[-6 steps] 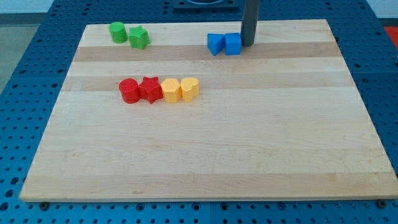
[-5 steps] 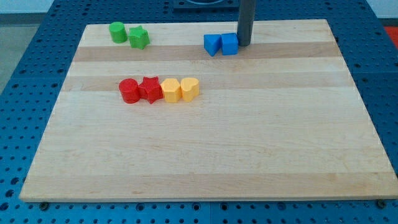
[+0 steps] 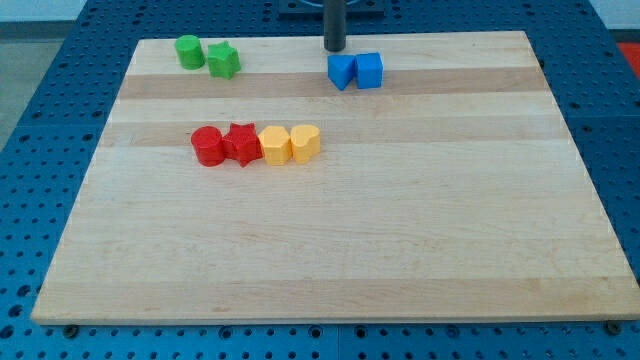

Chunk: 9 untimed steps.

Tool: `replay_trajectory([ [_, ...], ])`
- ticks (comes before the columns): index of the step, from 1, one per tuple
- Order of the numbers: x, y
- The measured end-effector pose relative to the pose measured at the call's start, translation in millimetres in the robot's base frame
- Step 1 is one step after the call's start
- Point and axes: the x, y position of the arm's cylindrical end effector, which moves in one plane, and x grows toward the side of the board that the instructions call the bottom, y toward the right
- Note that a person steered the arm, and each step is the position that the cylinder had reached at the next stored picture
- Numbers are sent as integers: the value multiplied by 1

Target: Point your arm at the green circle

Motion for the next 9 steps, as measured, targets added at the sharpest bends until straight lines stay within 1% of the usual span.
replay_trajectory([
  [1, 10, -20],
  [3, 55, -64],
  [4, 86, -98],
  [5, 106, -154],
  [6, 105, -216],
  [7, 78, -257],
  [8, 36, -273],
  [9, 1, -273],
])
